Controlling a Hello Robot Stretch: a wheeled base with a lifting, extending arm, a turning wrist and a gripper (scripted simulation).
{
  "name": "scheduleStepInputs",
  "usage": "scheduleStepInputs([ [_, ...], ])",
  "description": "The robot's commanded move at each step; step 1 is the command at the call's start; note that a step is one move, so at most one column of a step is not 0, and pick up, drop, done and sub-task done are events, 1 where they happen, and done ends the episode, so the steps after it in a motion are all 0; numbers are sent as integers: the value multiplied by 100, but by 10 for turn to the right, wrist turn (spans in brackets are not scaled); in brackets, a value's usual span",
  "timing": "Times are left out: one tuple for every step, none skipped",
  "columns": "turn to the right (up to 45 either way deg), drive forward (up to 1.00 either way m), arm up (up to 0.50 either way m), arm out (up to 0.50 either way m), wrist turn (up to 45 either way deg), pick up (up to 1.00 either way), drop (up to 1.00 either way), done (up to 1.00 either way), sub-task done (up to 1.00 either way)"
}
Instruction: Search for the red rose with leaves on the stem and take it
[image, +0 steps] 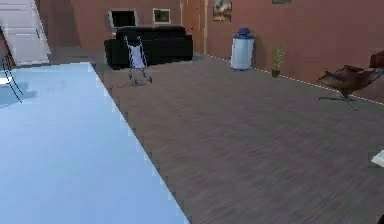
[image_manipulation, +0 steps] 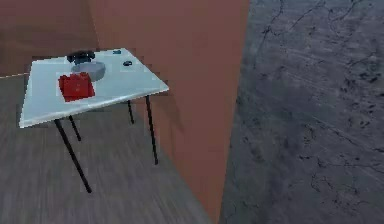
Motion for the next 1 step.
scheduleStepInputs([
  [-300, 0, 0, 0, 0, 0, 0, 0, 0],
])
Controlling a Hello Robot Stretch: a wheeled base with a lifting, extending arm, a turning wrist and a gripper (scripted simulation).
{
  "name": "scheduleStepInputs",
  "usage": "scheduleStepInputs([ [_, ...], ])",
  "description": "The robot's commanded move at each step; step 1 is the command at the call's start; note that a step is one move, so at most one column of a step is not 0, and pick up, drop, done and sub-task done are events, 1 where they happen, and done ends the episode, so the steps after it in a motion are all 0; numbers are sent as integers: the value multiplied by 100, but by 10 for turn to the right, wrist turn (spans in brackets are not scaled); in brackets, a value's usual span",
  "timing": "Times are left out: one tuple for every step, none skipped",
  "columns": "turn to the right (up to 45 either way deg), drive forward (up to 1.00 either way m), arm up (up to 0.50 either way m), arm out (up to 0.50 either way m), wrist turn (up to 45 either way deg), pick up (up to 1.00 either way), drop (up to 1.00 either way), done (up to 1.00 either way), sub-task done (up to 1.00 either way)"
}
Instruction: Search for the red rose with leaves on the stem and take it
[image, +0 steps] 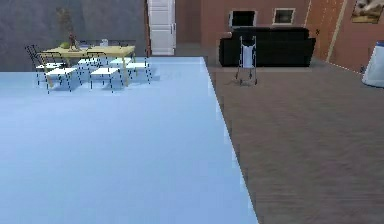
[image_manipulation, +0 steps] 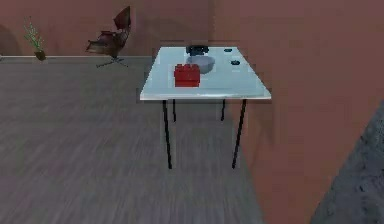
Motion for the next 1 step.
scheduleStepInputs([
  [0, 100, 0, 0, 0, 0, 0, 0, 0],
])
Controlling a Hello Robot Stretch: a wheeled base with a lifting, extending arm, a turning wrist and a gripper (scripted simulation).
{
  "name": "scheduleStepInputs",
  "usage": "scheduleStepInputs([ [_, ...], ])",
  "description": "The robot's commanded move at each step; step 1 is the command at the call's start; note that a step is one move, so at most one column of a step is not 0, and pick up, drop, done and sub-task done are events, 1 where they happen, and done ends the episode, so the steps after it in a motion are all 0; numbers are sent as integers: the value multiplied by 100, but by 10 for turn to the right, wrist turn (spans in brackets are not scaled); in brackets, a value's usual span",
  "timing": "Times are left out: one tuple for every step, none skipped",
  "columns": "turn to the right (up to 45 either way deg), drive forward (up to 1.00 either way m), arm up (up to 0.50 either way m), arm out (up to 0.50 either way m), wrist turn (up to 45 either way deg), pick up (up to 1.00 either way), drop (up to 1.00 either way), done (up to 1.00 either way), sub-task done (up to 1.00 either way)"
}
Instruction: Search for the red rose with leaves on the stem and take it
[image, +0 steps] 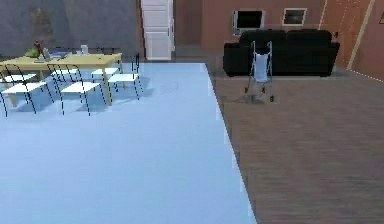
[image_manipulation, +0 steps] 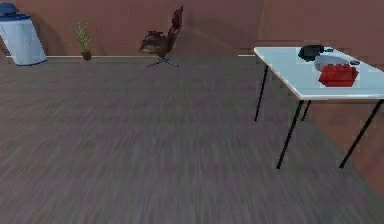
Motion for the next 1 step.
scheduleStepInputs([
  [0, 100, 0, 0, 0, 0, 0, 0, 0],
])
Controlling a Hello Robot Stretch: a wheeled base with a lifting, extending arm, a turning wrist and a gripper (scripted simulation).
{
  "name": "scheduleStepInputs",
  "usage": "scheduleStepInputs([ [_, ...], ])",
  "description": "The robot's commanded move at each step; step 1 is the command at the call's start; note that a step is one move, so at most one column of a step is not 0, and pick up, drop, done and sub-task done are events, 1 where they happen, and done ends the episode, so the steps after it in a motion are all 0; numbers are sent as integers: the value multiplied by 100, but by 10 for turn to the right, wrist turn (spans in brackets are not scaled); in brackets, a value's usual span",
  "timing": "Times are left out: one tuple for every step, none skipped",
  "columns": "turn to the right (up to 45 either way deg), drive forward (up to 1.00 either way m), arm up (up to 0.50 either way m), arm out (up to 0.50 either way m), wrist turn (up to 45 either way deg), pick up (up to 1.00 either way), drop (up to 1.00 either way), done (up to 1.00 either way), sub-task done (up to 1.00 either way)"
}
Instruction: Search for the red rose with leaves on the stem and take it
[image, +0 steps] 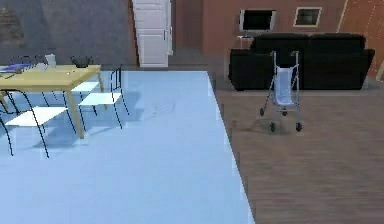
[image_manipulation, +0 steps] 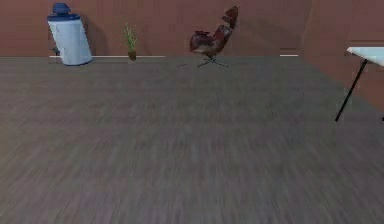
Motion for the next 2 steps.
scheduleStepInputs([
  [0, 100, 0, 0, 0, 0, 0, 0, 0],
  [0, 100, 0, 0, 0, 0, 0, 0, 0],
])
